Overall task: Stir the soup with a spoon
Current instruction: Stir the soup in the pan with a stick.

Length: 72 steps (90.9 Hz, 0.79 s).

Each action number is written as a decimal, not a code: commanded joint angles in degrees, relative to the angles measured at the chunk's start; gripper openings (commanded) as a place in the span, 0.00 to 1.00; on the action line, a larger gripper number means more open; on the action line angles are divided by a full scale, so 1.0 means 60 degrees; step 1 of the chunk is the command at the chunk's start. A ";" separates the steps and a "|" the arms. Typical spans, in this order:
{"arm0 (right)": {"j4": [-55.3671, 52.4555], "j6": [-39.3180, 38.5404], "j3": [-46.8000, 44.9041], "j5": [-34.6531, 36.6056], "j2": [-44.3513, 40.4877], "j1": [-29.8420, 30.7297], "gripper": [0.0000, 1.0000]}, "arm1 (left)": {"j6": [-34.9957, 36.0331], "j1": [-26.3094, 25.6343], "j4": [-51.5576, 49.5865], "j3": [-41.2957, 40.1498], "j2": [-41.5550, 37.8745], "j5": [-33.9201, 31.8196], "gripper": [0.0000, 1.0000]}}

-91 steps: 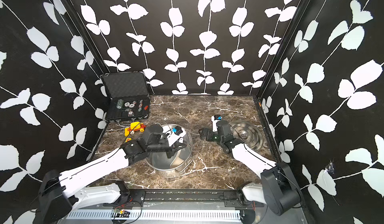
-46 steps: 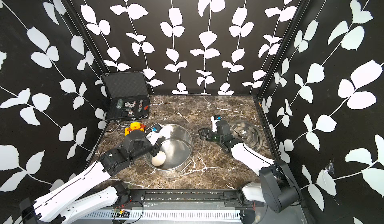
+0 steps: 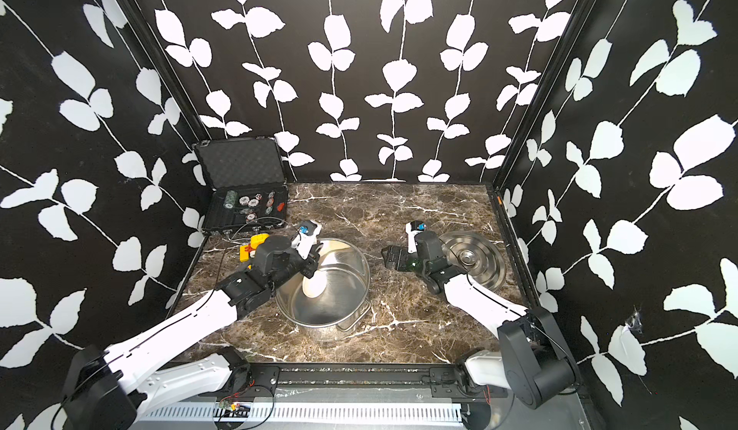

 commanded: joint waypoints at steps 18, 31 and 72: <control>0.0071 -0.0168 0.0030 0.0002 -0.0140 -0.0004 0.99 | 0.0118 0.0028 0.1220 0.1149 0.1465 0.3501 0.00; 0.0041 -0.0168 0.0068 -0.0007 -0.0151 -0.0001 0.99 | 0.0041 -0.0067 0.1363 0.1521 0.2065 0.4660 0.00; -0.0009 -0.0154 -0.0038 0.0088 -0.0229 -0.0002 0.99 | 0.0735 -0.1443 -0.1035 0.1496 0.1554 0.5525 0.00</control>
